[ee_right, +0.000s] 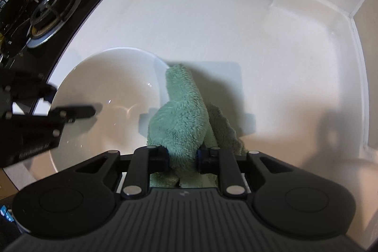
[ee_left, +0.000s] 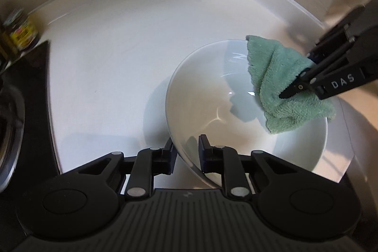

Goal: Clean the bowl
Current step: 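Wipe the bowl's inner wall with the towel in the right gripper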

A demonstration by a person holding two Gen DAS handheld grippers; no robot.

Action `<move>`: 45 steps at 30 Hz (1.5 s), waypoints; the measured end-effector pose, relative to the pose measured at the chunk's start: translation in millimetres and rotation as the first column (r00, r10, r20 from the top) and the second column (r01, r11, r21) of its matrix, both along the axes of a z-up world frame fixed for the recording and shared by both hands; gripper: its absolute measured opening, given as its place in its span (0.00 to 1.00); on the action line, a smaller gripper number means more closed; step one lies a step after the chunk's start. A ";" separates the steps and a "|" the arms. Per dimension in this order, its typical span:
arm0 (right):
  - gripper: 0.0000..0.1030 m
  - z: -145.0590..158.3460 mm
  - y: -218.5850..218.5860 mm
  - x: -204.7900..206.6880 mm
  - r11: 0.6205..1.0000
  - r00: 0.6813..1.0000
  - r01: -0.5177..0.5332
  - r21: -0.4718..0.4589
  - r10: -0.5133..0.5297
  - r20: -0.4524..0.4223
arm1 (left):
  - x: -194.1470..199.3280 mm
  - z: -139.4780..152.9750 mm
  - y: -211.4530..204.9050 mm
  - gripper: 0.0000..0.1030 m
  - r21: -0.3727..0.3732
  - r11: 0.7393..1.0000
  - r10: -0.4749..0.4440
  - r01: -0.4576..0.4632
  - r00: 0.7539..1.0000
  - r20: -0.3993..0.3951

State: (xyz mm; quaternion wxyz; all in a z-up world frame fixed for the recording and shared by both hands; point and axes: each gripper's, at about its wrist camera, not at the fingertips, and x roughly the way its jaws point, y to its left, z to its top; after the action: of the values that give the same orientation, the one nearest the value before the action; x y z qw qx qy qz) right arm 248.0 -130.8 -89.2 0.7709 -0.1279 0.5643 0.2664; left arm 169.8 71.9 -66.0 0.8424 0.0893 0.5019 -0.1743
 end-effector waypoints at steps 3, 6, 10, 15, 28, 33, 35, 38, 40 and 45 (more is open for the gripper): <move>0.18 0.2 4.6 6.1 0.999 0.999 -0.041 -0.026 0.040 -0.023 | 2.8 -0.6 -1.4 0.22 0.024 0.998 -0.064 0.064 0.998 0.008; 0.19 1.1 18.4 15.1 0.989 0.992 -0.123 -0.084 0.120 -0.033 | 6.1 -1.8 -1.4 0.22 0.056 0.991 -0.123 0.122 0.992 0.016; 0.19 3.8 36.6 30.4 0.977 0.984 -0.179 -0.116 0.181 0.004 | 6.9 -3.5 -6.4 0.20 0.099 0.972 -0.218 0.215 0.976 0.016; 0.18 4.5 46.0 32.1 0.973 0.976 -0.210 -0.095 0.215 0.043 | 12.2 -5.2 5.5 0.15 0.036 0.986 -0.160 0.160 0.987 -0.014; 0.16 -4.2 -20.7 8.2 0.953 0.968 0.247 0.173 -0.250 -0.008 | -12.9 -4.6 18.2 0.15 -0.072 0.994 0.084 -0.088 0.995 -0.046; 0.17 -4.6 -17.8 4.0 0.990 0.995 0.100 0.098 -0.097 -0.039 | 4.3 -4.5 4.1 0.09 0.004 1.000 -0.025 0.025 1.000 -0.013; 0.18 -2.2 -14.1 3.6 0.998 0.999 0.026 0.063 -0.023 -0.044 | 10.4 -5.0 0.8 0.10 0.024 0.996 -0.082 0.082 0.997 -0.007; 0.19 2.0 -7.7 9.6 0.999 0.999 -0.046 0.025 0.047 -0.027 | 18.1 -6.1 -2.9 0.10 0.046 0.986 -0.163 0.162 0.987 0.000; 0.19 1.6 5.8 14.8 0.994 0.994 -0.107 -0.020 0.106 -0.012 | 22.2 -6.7 -5.0 0.10 0.054 0.978 -0.201 0.201 0.979 0.001; 0.20 0.6 33.4 17.2 0.964 0.969 -0.228 -0.134 0.238 0.061 | 33.6 -8.9 -1.7 0.11 0.048 0.978 -0.203 0.203 0.979 -0.003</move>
State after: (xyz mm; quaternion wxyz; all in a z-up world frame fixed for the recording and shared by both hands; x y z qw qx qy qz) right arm 265.2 -97.4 -88.6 0.7457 -0.2519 0.5308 0.3141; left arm 203.4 70.2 -74.9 0.8183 0.1605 0.4936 -0.2472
